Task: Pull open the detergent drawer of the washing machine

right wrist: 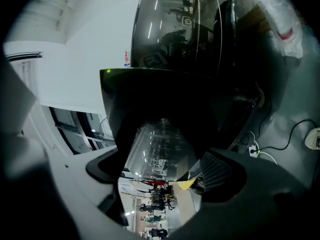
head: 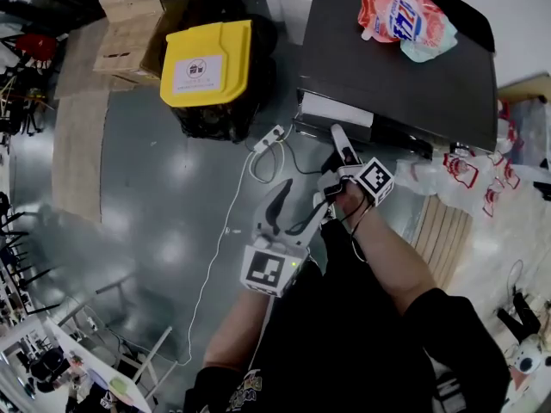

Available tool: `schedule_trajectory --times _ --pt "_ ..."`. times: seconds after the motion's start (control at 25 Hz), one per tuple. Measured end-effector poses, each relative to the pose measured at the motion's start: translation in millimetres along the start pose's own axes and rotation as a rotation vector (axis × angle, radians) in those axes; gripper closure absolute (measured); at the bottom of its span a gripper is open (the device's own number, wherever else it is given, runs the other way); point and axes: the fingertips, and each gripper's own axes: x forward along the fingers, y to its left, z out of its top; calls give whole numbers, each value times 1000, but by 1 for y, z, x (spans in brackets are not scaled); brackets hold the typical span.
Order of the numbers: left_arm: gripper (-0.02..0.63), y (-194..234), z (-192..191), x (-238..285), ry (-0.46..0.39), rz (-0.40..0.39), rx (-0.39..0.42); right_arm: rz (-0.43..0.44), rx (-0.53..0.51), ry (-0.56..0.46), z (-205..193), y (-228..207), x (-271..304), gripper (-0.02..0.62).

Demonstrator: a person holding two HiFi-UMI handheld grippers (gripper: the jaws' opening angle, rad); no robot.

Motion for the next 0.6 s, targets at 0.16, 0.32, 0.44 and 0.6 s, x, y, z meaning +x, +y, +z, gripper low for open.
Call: schedule_trajectory --times 0.16,0.32,0.44,0.6 --pt "334 -9 -6 -17 -2 3 2 4 2 15 -16 -3 -20 120" --pt "334 -16 -9 -33 -11 9 9 10 8 31 -34 -7 -40 120" --pt "334 -21 -14 -48 -12 17 12 7 18 38 -46 -12 -53 120" --pt "334 -26 -21 -68 -32 27 29 -6 34 23 -54 -14 -65 120"
